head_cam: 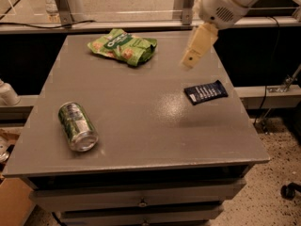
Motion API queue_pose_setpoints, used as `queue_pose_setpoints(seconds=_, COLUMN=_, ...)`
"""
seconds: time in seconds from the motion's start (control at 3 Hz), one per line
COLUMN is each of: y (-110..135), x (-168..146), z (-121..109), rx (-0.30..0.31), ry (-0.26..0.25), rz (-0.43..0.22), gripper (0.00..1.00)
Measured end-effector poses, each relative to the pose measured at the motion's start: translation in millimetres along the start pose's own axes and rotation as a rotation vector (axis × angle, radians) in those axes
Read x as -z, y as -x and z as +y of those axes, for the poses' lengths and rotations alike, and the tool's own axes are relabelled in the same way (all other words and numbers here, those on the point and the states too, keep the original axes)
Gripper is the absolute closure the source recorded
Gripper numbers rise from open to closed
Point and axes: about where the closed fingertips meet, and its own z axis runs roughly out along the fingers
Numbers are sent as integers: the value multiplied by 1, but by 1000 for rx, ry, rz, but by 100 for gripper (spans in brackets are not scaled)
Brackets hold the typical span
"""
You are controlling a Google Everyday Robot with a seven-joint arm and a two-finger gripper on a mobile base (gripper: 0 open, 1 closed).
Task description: Pick green rice chip bag
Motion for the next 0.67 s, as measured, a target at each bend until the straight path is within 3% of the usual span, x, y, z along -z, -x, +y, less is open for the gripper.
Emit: queue_pose_setpoints(seconds=0.67, y=54, x=-73, z=-23, rx=-48, ry=29, rz=-131, gripper=0)
